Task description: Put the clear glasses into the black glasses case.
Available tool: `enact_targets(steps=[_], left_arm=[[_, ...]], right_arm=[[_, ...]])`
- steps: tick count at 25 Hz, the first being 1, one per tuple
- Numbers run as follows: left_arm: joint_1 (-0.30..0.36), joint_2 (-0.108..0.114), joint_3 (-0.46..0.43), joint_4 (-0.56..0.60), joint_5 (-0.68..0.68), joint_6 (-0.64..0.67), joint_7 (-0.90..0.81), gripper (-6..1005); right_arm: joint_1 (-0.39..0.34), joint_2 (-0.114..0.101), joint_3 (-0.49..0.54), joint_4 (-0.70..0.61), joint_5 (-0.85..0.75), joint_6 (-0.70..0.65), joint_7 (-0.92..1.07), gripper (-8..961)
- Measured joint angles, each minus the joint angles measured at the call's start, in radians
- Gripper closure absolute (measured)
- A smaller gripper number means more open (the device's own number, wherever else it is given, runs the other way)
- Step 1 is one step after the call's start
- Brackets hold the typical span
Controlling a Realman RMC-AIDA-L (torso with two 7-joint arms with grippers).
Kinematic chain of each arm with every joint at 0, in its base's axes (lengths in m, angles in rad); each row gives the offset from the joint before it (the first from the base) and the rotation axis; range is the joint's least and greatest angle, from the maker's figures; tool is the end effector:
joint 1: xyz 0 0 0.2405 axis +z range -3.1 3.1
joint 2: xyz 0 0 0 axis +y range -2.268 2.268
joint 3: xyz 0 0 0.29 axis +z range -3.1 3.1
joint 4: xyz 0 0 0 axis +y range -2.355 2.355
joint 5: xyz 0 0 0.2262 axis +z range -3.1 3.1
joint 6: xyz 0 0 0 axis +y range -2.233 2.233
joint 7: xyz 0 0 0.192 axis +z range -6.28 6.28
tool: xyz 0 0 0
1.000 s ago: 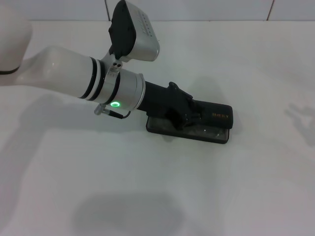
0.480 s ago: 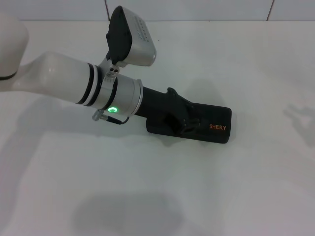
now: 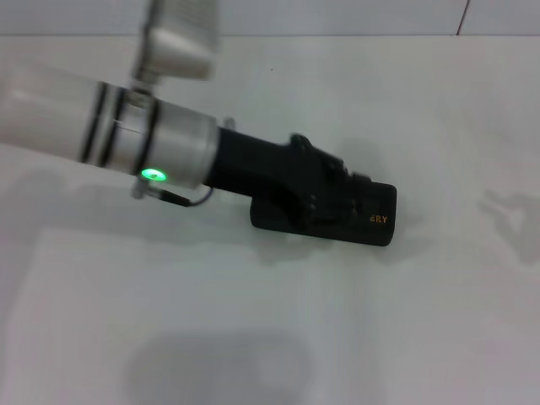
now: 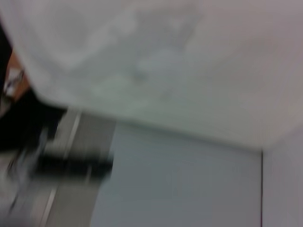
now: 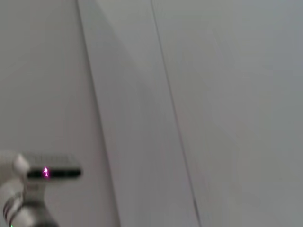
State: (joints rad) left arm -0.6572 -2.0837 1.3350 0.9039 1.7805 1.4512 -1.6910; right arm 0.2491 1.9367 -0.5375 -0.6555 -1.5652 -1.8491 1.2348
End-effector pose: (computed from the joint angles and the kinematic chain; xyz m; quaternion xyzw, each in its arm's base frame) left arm -0.1447 0.3769 -0.1158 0.9816 0.0965 0.1638 0.0193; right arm 0.3327 0.3046 0.0850 -0.8537 0.1640 0.4067 0.2808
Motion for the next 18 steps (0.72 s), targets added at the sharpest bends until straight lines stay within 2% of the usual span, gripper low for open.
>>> enact_targets(steps=[5,8,11,12,13,15,17,18], left_arm=[[0.111,0.003,-0.166,0.058,-0.135,0.182,0.094,660],[0.168,0.004,-0.233,0.042,-0.192,0.245,0.172,615],[0.207,0.009,-0.287,0.001,-0.208,0.276,0.168,586],[0.214,0.027,-0.312,-0.051,-0.21,0.296,0.151,577],[0.214,0.027,-0.312,-0.051,-0.21,0.296,0.151,548],[0.213,0.057,-0.324,-0.122,-0.211,0.333,0.148,489],[0.214,0.081,-0.327,-0.167,-0.211,0.362,0.152,431],[0.222,0.095,-0.327,-0.182,-0.205,0.382,0.158,402]], right_arm=[[0.024,0.008,-0.045,-0.011,-0.067,0.002,0.0,803],[0.043,0.018,-0.068,-0.015,-0.084,0.008,0.0,802],[0.07,0.032,-0.099,-0.016,-0.091,0.016,0.005,801],[0.079,0.037,-0.111,-0.014,-0.092,0.023,0.007,801],[0.09,0.042,-0.127,-0.013,-0.093,0.032,0.008,801],[0.096,0.045,-0.137,-0.012,-0.093,0.036,0.009,761],[0.138,0.069,-0.22,-0.012,-0.093,0.05,0.011,721],[0.138,0.069,-0.22,-0.012,-0.093,0.05,0.011,701]])
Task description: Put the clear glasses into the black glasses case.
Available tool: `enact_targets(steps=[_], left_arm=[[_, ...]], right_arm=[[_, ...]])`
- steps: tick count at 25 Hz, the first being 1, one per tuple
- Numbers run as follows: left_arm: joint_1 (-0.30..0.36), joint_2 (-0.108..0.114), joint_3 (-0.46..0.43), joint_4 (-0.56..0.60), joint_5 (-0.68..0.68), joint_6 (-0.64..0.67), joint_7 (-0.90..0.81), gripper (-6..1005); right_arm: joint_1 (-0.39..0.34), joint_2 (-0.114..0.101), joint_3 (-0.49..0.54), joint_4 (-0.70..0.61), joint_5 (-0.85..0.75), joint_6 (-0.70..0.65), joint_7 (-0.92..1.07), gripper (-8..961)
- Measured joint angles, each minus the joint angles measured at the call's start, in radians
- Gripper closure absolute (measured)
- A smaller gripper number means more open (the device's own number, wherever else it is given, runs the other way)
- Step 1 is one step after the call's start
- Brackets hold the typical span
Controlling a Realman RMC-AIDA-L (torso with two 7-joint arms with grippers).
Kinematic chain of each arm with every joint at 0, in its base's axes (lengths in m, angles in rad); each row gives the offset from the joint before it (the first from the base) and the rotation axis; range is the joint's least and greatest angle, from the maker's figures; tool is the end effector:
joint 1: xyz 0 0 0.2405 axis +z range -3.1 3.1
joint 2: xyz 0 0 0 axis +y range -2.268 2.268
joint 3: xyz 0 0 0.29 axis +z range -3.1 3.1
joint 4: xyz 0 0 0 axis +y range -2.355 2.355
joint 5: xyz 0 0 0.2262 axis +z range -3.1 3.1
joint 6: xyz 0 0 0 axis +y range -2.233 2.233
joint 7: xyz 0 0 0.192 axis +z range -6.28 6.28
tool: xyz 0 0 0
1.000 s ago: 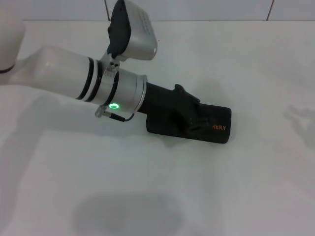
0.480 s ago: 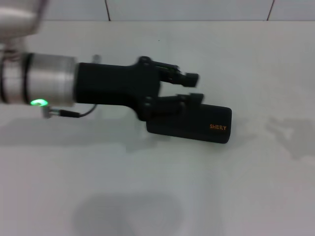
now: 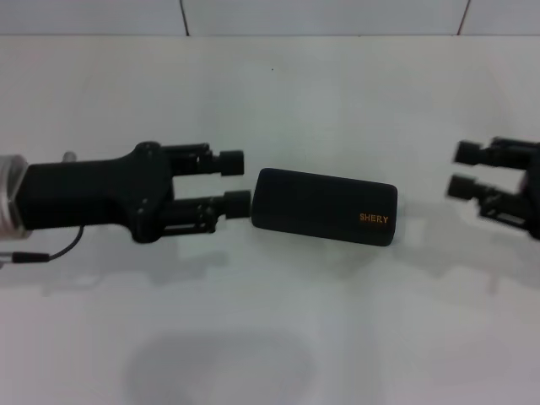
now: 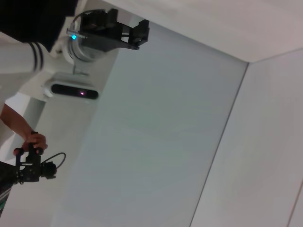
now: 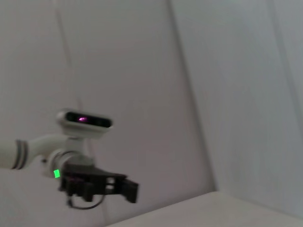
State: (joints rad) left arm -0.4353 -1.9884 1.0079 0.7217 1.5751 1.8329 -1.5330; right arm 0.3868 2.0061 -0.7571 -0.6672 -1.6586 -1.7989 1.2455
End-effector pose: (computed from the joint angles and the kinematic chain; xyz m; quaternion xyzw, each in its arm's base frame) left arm -0.2326 0.3255 -0.0178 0.9173 0.1883 0.3505 0.0152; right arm 0.2741 0.3322 0.0034 -0.9092 0.1320 0.3699 0.1381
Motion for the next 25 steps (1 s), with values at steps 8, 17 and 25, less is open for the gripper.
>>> enact_targets(steps=[8,17,25], left_arm=[[0.027,0.011,0.001,-0.003,0.011,0.023,0.037,357],[0.05,0.006,0.008,-0.017,0.034,0.071,0.044,356],[0.043,0.002,-0.013,-0.069,0.035,0.071,0.049,355]], right_arm=[[0.071,0.017,-0.228,0.007,0.014,-0.002,0.01,415],[0.072,0.021,-0.317,0.008,0.092,0.0,0.012,124],[0.071,0.017,-0.308,0.043,0.111,0.012,-0.001,67]])
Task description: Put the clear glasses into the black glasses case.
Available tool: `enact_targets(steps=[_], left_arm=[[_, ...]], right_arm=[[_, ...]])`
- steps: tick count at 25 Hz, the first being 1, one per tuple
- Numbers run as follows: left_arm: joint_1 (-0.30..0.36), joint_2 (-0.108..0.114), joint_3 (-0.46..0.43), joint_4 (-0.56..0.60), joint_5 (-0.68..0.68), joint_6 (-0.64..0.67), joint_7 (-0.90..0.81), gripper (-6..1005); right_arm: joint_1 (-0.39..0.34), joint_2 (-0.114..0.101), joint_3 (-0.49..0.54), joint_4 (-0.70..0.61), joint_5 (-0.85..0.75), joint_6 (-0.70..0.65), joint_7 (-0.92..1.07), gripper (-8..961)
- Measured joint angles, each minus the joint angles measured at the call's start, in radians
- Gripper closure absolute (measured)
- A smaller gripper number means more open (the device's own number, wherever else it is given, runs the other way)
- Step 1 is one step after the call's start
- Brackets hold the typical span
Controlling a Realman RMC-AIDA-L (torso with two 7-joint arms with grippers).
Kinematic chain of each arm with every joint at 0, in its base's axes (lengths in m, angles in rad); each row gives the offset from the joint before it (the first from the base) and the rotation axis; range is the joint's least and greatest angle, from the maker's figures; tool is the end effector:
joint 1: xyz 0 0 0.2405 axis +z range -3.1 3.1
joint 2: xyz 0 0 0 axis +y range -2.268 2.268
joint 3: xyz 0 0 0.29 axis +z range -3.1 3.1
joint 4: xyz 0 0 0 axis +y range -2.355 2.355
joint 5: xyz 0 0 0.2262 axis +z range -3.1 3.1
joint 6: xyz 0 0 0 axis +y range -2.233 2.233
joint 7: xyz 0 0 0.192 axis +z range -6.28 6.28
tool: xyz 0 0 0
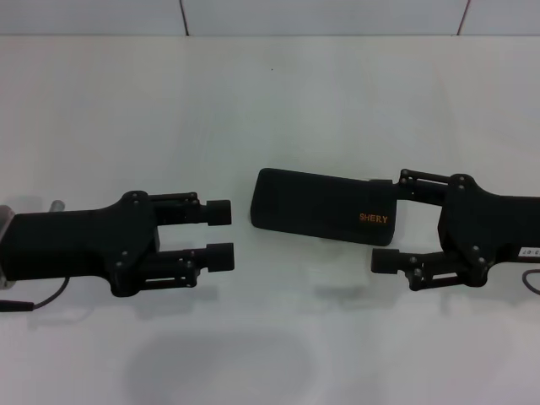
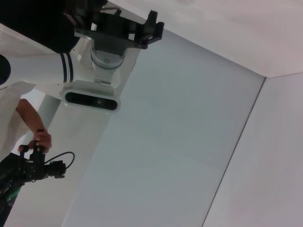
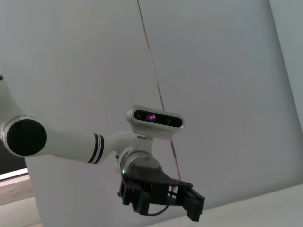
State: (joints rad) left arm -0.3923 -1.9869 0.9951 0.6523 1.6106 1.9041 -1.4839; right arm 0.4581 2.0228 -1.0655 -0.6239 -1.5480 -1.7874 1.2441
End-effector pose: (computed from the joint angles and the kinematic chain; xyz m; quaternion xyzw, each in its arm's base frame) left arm -0.2531 0.2963 -0.0235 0.9099 0.2078 0.3566 0.0411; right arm 0.2267 0.3217 -0.0496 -0.9261 0.0951 0.3649 0.0111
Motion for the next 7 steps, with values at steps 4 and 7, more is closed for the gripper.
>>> enact_targets(steps=[4,7], left_arm=[[0.001,0.0,0.0,-0.002,0.001,0.0,0.001,354],[-0.002,0.0,0.0,-0.003,0.001,0.0,0.001,354]], right_arm=[[0.0,0.0,-0.001,0.002,0.006,-0.017,-0.016,67],[0.0,0.001,-0.004,0.002,0.006,-0.019,-0.021,67]])
